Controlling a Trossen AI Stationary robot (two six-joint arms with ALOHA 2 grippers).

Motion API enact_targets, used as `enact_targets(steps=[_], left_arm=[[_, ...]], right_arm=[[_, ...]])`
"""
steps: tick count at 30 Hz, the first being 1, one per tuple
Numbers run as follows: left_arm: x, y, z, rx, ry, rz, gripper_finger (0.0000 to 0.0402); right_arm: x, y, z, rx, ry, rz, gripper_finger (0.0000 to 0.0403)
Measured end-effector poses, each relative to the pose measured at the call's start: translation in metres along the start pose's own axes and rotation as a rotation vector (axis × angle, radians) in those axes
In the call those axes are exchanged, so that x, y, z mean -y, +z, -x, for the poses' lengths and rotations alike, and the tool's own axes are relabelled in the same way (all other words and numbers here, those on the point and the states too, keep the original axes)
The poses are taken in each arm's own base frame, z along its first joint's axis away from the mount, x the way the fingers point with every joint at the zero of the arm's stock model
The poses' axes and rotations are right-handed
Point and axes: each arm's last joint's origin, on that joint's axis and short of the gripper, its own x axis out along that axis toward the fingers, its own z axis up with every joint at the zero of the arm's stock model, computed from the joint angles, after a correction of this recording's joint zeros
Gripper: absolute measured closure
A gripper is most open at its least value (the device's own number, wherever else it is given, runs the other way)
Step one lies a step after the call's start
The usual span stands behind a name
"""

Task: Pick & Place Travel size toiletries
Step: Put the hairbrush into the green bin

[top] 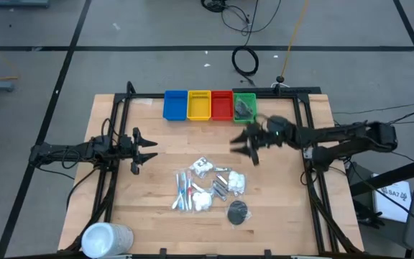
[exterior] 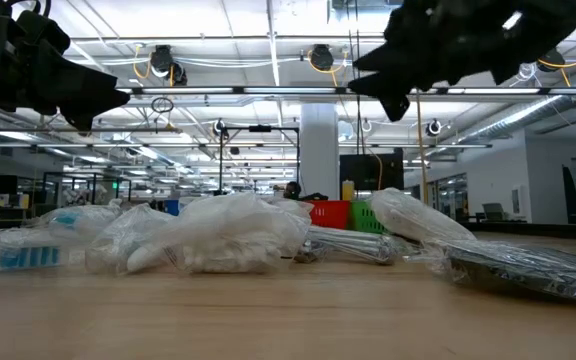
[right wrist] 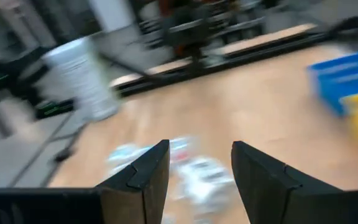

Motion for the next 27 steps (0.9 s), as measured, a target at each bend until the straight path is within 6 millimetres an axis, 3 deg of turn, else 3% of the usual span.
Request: enact_targets(steps=[4, 16, 21, 27], left_arm=[[0.000, 0.000, 0.000, 0.000, 0.000, 0.000, 0.0210], [0.000, 0.000, 0.000, -0.001, 0.000, 0.000, 0.0210], [0.000, 0.000, 0.000, 0.000, 0.000, 0.000, 0.0210], [0.000, 0.000, 0.000, 0.000, 0.000, 0.000, 0.0210]], right_arm=[[-0.041, -0.020, -0.009, -0.014, 0.138, 0.036, 0.0243], [-0.146, -0.090, -0.019, 0.061, 0.219, 0.114, 0.0243], [-0.166, -0.115, -0.021, 0.088, 0.201, 0.121, 0.0243], [-0.164, -0.131, -0.027, 0.027, 0.142, 0.097, 0.0243]])
